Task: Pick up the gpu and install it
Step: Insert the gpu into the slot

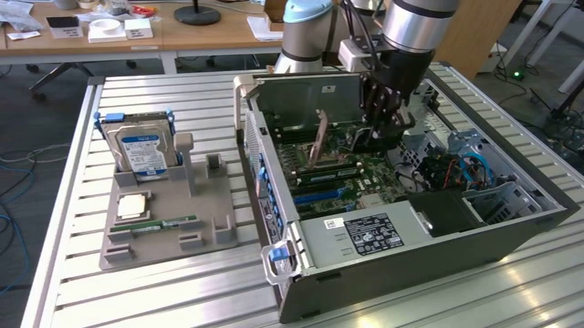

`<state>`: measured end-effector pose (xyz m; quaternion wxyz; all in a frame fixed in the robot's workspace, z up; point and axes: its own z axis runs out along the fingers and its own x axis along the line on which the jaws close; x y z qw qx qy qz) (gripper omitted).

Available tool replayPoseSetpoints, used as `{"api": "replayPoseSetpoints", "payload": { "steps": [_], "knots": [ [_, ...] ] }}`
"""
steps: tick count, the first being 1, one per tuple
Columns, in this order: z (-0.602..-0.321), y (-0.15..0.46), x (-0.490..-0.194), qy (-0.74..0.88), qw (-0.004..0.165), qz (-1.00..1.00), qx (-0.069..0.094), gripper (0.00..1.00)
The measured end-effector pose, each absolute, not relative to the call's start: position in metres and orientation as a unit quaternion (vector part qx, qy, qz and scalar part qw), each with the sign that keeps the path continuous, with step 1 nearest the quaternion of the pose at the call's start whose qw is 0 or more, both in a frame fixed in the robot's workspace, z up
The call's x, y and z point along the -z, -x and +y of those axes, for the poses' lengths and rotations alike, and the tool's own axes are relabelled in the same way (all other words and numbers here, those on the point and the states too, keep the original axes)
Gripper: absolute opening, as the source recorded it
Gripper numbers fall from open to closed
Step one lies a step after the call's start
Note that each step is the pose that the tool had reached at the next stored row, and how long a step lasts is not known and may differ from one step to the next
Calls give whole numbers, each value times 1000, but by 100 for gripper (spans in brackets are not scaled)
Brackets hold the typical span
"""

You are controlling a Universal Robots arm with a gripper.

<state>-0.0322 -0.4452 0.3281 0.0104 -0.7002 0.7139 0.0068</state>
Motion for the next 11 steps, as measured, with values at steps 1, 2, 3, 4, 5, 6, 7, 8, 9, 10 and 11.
{"api": "replayPoseSetpoints", "payload": {
  "steps": [1,2,3,4,5,6,7,8,9,10,11],
  "knots": [
    [-445,33,-328,700,10,714,-7,26],
    [-446,33,-327,701,10,713,-7,26],
    [-446,34,-327,701,11,713,-7,26],
    [-446,35,-326,701,11,713,-7,26],
    [-446,35,-325,702,11,713,-7,26],
    [-446,36,-324,702,11,712,-7,26],
    [-446,36,-323,702,11,712,-7,26],
    [-446,37,-322,703,10,711,-7,26],
    [-446,37,-321,703,11,711,-7,26],
    [-446,37,-319,703,11,711,-7,26],
    [-446,38,-318,704,11,710,-7,26]
  ]
}}
